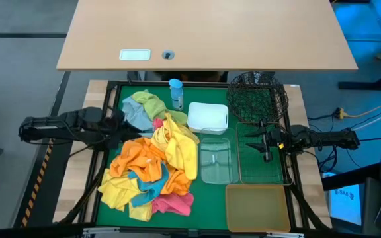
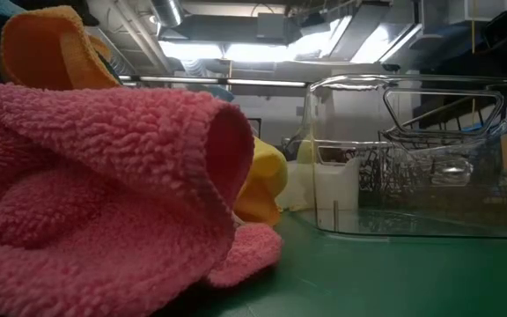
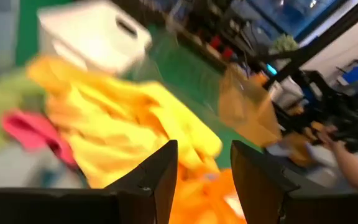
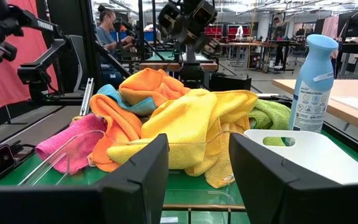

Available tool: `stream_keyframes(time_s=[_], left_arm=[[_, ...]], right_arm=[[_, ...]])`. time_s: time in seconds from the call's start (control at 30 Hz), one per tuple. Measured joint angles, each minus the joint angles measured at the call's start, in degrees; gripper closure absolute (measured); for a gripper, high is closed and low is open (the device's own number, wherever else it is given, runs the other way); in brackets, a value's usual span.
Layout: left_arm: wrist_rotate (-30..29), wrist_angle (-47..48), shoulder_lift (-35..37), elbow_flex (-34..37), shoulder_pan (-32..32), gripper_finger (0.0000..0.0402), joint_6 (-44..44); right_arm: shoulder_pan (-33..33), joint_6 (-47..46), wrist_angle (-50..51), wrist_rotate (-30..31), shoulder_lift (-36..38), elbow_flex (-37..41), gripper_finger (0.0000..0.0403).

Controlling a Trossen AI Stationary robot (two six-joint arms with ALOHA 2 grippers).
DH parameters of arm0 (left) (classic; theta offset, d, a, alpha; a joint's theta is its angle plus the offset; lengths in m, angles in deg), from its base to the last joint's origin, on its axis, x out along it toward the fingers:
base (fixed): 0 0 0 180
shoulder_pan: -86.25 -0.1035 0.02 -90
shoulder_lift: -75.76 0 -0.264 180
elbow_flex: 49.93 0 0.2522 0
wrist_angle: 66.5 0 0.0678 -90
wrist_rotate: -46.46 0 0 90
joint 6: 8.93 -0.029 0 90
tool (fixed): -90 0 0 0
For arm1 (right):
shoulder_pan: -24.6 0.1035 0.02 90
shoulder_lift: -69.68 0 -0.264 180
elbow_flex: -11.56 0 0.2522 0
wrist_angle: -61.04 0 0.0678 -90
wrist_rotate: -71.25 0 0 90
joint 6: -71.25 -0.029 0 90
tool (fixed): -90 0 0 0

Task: Sort microfiber towel by color & place in baskets
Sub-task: Put the orange towel into the white bin

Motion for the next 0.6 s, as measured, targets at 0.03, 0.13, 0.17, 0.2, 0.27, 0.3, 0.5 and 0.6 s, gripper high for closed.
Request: stream_keyframes(time_s=[0.03, 0.13, 0.17, 0.2, 0.27, 0.3, 0.5, 0.6], left_arm=[[1.51, 1.32, -0.84, -1.01, 0.00, 0.0259, 1.86], [6.82, 4.67, -2.73, -2.80, 0.00, 0.0259, 7.30], [8.63, 5.23, -3.22, -2.89, 0.00, 0.0259, 8.99], [10.33, 5.85, -3.64, -2.90, 0.00, 0.0259, 10.28], [13.09, 6.37, -4.37, -2.92, 0.00, 0.0260, 11.95], [13.96, 7.19, -4.69, -2.98, 0.00, 0.0260, 12.49], [15.05, 16.21, -5.74, -2.98, 0.00, 0.0260, 17.24], [16.06, 21.04, -5.74, -2.98, 0.00, 0.0260, 20.29]], right_arm=[[0.00, -0.02, 0.00, 0.00, 0.00, 0.00, 0.0233], [0.01, -0.01, 0.01, -0.01, 0.00, 0.00, 0.0233], [-0.01, -0.01, 0.01, -0.01, 0.00, 0.00, 0.0233], [-0.01, -0.02, 0.01, 0.00, 0.00, 0.00, 0.0233], [0.01, 0.00, 0.02, -0.01, 0.00, 0.00, 0.0233], [0.01, -0.02, 0.03, 0.00, 0.00, 0.00, 0.0233], [0.01, 0.00, 0.03, -0.02, 0.00, 0.00, 0.0233], [0.01, -0.02, 0.03, -0.02, 0.00, 0.00, 0.0233]])
